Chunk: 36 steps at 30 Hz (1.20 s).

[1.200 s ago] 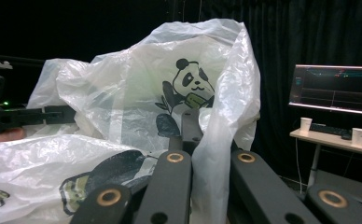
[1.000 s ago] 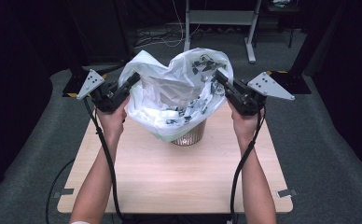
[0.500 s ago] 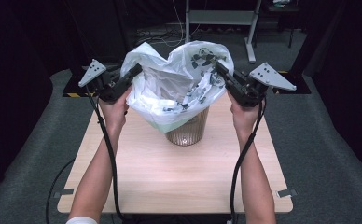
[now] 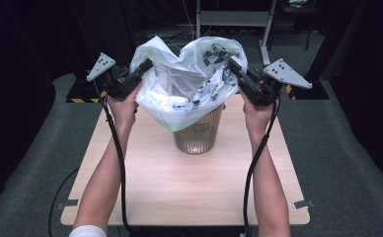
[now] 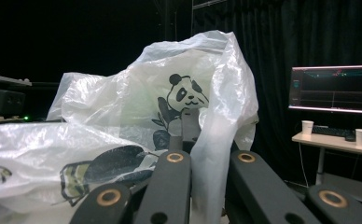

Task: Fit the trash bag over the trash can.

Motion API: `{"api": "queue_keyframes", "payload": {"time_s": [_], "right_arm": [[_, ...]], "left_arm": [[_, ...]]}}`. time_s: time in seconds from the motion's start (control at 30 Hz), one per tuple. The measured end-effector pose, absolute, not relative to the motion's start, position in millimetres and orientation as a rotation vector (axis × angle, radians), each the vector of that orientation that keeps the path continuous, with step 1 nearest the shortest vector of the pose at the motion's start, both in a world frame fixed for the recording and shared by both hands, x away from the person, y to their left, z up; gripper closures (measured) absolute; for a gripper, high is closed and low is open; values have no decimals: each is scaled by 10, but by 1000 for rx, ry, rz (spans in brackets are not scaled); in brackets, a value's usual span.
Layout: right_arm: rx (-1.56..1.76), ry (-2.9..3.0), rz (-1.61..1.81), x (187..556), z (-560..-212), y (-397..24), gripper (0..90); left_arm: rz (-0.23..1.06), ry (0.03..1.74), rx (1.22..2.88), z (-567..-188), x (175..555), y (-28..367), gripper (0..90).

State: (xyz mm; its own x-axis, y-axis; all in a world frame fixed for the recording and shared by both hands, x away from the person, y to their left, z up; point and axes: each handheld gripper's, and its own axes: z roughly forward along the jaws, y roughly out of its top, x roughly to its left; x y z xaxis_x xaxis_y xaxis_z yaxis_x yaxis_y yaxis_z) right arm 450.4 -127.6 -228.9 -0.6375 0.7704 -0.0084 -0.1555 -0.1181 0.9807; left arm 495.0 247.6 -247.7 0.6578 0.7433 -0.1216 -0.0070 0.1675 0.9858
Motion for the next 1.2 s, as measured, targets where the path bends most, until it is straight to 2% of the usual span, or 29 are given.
{"api": "queue_keyframes", "payload": {"time_s": [0.47, 0.77, 1.2], "right_arm": [[792, 1505, 1853, 4781, -2378, -1337, 895], [962, 1607, 1797, 5126, -2703, -1332, 883], [1189, 1757, 1652, 5358, -2906, -1324, 894]], "left_arm": [[583, 758, 1317, -2498, 5186, 2467, 890], [528, 870, 1420, -2697, 5463, 2418, 889], [397, 1056, 1587, -2948, 5810, 2443, 867]]}}
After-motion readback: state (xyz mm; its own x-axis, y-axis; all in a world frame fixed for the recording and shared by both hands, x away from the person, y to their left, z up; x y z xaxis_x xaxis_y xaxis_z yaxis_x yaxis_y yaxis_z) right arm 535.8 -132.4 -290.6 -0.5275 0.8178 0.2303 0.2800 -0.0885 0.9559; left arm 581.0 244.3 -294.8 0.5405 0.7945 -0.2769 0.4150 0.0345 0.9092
